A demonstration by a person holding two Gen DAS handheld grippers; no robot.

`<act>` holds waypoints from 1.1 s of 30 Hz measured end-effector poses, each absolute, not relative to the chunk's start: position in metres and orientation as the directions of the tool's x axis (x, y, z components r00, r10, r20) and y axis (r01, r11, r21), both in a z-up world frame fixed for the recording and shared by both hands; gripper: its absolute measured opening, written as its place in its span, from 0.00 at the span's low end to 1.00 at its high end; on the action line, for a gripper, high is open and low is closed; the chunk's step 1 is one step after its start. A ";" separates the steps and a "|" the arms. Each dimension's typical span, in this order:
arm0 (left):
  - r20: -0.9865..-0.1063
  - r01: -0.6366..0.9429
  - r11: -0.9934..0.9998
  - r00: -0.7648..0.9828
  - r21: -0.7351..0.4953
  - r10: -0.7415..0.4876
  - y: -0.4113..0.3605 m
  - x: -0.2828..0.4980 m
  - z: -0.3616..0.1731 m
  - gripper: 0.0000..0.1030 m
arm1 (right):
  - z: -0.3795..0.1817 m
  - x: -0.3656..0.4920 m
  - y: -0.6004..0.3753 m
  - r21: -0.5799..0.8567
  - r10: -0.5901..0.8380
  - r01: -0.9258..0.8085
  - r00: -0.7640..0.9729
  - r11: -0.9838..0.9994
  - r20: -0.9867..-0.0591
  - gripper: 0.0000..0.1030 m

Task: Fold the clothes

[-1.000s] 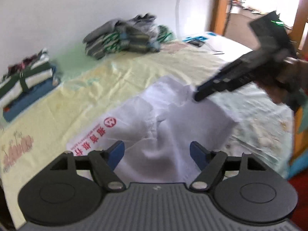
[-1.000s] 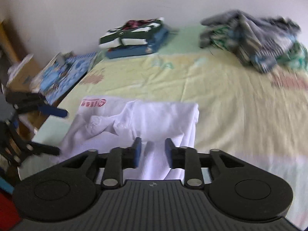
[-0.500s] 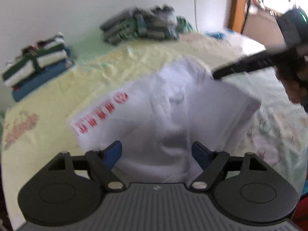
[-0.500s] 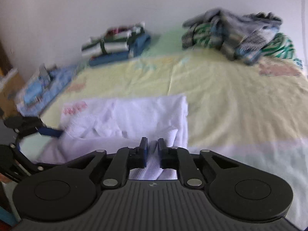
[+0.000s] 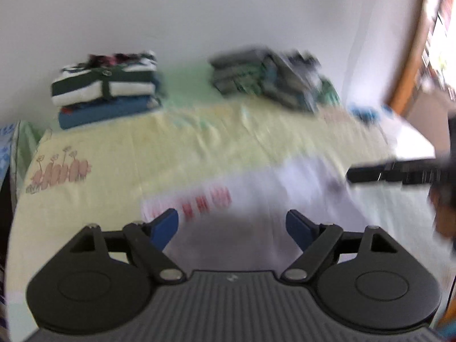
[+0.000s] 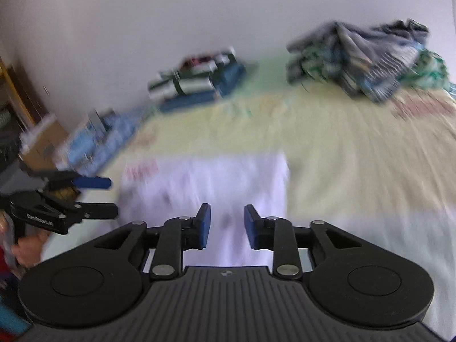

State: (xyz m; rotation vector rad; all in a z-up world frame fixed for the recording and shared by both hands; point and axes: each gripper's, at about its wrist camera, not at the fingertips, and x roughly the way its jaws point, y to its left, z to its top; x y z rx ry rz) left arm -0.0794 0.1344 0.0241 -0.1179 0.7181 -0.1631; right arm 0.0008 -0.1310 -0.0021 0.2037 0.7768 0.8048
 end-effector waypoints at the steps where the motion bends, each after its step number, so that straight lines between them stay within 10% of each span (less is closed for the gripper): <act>1: -0.642 0.082 0.976 0.742 -0.200 -0.194 0.136 -0.067 0.021 0.74 | 0.001 0.009 -0.125 0.458 0.728 -0.573 0.445 0.679 -0.522 0.29; 7: -0.705 -0.047 0.969 0.694 -0.241 -0.142 0.148 -0.018 -0.022 0.64 | -0.023 0.058 -0.077 0.416 0.659 -0.525 0.457 0.742 -0.597 0.24; 10: -0.694 -0.019 0.982 0.710 -0.186 -0.118 0.140 -0.015 -0.028 0.71 | -0.040 0.070 -0.097 0.430 0.632 -0.471 0.479 0.771 -0.609 0.00; 23: -0.635 0.065 0.998 0.772 0.024 -0.035 0.124 -0.064 -0.007 0.84 | -0.017 0.015 -0.142 0.506 0.695 -0.478 0.447 0.718 -0.564 0.19; 33: -0.728 -0.049 0.999 0.684 0.015 0.044 0.114 -0.052 -0.033 0.93 | -0.029 -0.024 -0.120 0.253 0.540 -0.518 0.535 0.817 -0.650 0.18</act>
